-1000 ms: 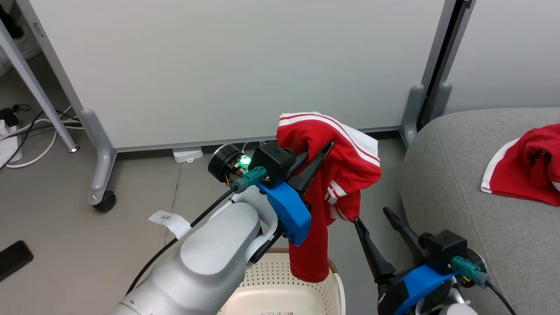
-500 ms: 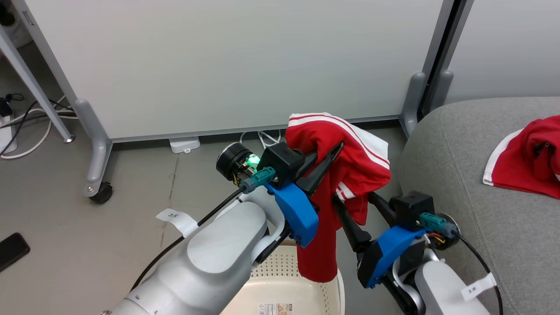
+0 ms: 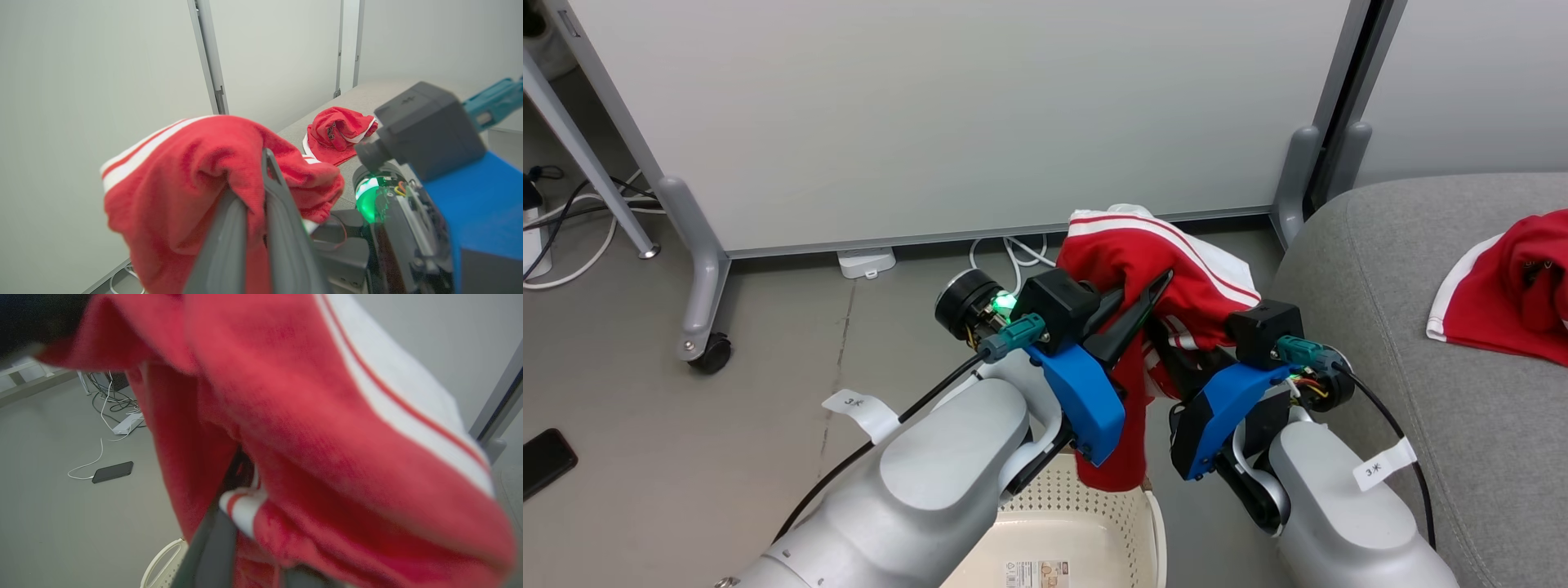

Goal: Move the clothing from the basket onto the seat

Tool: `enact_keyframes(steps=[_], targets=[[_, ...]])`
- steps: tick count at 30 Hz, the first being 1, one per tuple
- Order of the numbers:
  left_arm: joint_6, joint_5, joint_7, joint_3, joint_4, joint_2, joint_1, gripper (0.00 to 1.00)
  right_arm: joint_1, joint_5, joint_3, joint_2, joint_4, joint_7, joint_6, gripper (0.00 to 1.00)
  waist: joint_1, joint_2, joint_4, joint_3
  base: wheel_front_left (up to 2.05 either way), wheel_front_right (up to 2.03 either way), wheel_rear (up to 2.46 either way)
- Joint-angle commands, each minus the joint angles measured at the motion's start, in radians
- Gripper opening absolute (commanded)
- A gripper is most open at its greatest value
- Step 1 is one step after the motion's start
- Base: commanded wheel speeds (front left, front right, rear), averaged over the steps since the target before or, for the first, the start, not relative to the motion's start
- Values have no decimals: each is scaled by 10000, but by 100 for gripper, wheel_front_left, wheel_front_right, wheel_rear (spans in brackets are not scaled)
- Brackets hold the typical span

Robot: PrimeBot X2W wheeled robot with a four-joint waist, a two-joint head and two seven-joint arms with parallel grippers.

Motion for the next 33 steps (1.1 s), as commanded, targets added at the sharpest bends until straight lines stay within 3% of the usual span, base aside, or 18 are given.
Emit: enact_keyframes(steps=[1,9,10,12,24,33], targets=[[-11,-36,-55,-17,41,8,-172,0,-179,145,78,-8,171,-140,5,0,-1,-1,-3,-16,0,0,0],[-11,-112,-75,1,248,27,-139,0,-506,493,350,-8,913,-619,5,0,-1,-1,-87,-95,0,0,0],[-11,-131,-76,0,266,24,-117,26,-536,530,383,-8,976,-664,5,0,-1,-1,-99,-108,0,0,0],[-11,-158,-81,-4,308,21,-74,100,-582,573,428,-8,1093,-730,5,0,-1,-1,-113,-130,0,0,0],[-4,-217,-84,110,521,58,211,100,-725,813,598,-8,1535,-1060,5,0,-1,-1,-168,-214,0,0,0],[627,180,-87,1410,-897,787,1593,100,-542,618,542,-8,1467,-1253,5,0,-1,-1,-244,-175,0,0,0]])
